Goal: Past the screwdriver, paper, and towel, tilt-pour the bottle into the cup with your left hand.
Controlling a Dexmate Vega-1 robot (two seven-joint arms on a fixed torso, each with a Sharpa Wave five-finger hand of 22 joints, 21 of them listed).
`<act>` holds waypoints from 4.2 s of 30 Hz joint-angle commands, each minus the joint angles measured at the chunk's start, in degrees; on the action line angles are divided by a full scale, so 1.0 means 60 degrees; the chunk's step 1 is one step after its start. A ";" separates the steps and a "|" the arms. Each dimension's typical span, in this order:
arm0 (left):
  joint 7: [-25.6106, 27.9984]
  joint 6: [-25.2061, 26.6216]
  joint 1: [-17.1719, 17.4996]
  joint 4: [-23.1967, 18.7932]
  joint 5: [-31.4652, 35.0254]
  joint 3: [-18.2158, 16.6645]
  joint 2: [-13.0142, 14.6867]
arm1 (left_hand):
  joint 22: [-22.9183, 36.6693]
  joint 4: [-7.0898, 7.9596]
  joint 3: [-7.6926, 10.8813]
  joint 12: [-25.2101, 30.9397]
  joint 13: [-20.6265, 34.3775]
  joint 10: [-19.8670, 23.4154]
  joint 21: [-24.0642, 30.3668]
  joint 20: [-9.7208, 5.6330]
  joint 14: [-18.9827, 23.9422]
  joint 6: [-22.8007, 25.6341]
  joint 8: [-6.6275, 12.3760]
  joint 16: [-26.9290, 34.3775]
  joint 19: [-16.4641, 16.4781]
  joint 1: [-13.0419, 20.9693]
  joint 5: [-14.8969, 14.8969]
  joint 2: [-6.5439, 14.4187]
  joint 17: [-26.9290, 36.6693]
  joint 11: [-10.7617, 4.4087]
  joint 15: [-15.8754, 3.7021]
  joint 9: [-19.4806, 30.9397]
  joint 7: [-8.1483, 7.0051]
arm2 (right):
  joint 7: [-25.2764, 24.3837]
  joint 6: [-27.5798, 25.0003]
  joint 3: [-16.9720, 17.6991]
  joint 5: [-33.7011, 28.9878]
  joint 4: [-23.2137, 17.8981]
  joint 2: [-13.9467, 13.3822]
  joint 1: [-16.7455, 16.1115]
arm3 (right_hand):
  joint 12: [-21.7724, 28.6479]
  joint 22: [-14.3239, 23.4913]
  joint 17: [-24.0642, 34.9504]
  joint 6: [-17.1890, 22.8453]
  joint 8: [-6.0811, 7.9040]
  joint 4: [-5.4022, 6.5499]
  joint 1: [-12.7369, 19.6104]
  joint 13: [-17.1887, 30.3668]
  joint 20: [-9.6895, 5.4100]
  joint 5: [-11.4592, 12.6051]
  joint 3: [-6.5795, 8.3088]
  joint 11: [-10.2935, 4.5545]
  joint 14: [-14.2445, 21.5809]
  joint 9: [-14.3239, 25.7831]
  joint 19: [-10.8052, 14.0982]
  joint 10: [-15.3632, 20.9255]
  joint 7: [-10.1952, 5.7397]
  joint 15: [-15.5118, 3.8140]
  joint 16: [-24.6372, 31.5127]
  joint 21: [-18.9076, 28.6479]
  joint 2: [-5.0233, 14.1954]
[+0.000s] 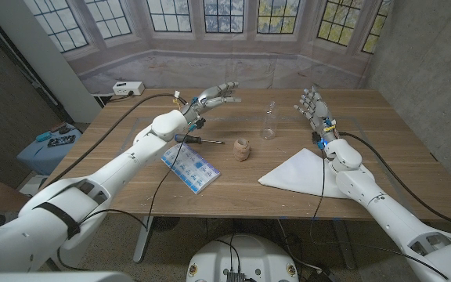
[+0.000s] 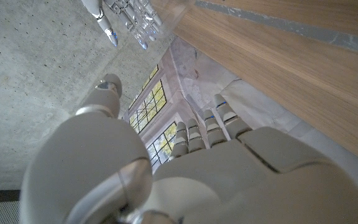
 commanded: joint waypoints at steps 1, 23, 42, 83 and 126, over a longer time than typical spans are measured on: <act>-0.0719 -0.0719 -0.0814 0.1227 0.0254 0.0377 -0.0447 | 0.0058 0.0033 -0.0076 0.0153 0.0065 0.0171 0.0011 0.0052 0.0098 -0.0015 -0.0034 0.0058 0.0181 0.0224 0.0058 -0.0072 0.0028 0.0241 0.0083 0.0019 0.0225 | -0.0227 0.0032 0.0134 0.0012 -0.0289 -0.0104 -0.0304 | 0.0032 0.0046 0.0018 0.0046 0.0051 -0.0016 0.0041 0.0025 0.0049 0.0070 0.0058 0.0080 0.0087 0.0012 0.0092 0.0025 0.0043 0.0021 0.0090 0.0096 0.0105; -0.1356 -0.1233 -0.1702 0.2441 0.0696 0.0931 -0.1002 | 0.0086 0.0069 -0.0223 0.0090 0.0133 0.0035 -0.0091 0.0074 0.0161 -0.0350 -0.0133 0.0030 0.0202 0.0498 0.0137 -0.0349 0.0049 0.0404 0.0189 0.0028 0.0467 | -0.0355 -0.0130 0.0310 0.0145 -0.0594 -0.0314 -0.0628 | 0.0035 0.0050 -0.0025 0.0084 0.0048 -0.0046 0.0051 0.0034 0.0166 0.0055 0.0110 0.0169 0.0138 0.0010 0.0228 0.0037 0.0117 0.0129 0.0100 0.0116 0.0112; -0.1616 -0.2405 -0.2832 0.5172 0.0932 0.1414 -0.2143 | 0.0100 0.0189 -0.0393 -0.0032 0.0197 -0.0326 -0.0334 0.0158 -0.0392 -0.0587 -0.0158 -0.0133 -0.0149 0.0553 0.0208 -0.0479 0.0075 0.0316 0.0355 0.0035 0.0448 | -0.0548 -0.0271 0.0442 0.0143 -0.0894 -0.0502 -0.0816 | 0.0033 0.0052 -0.0046 0.0084 0.0038 -0.0064 0.0049 0.0039 0.0189 0.0043 0.0136 0.0192 0.0143 0.0009 0.0275 0.0035 0.0152 0.0155 0.0097 0.0114 0.0105; -0.0981 -0.0873 -0.3684 0.6754 0.1083 0.2817 -0.3350 | 0.0109 0.0343 -0.0633 -0.0088 0.0263 -0.0622 -0.0503 0.0177 -0.0671 -0.0884 -0.0173 -0.0120 -0.0266 0.0359 0.0267 -0.0528 0.0096 0.0252 0.0442 0.0043 0.0385 | -0.0729 -0.0512 0.0699 0.0217 -0.1301 -0.0825 -0.1114 | 0.0030 0.0054 -0.0075 0.0064 0.0017 -0.0089 0.0040 0.0045 0.0181 0.0025 0.0192 0.0201 0.0133 0.0008 0.0273 0.0035 0.0171 0.0144 0.0090 0.0080 0.0108; -0.0742 -0.1096 -0.3432 0.6752 0.1110 0.3092 -0.3682 | 0.0126 0.0322 -0.0806 0.0232 0.0361 0.0007 -0.0509 0.0037 0.0001 -0.0058 0.0160 0.0163 0.0159 0.0462 0.0335 -0.0383 0.0131 0.0024 0.0124 0.0078 0.0404 | -0.0834 -0.0488 0.0818 0.0397 -0.1350 -0.0803 -0.1526 | 0.0025 0.0056 -0.0106 0.0072 0.0013 -0.0133 0.0053 0.0051 0.0194 0.0010 0.0278 0.0167 0.0140 0.0008 0.0300 0.0028 0.0168 0.0136 0.0090 0.0061 0.0125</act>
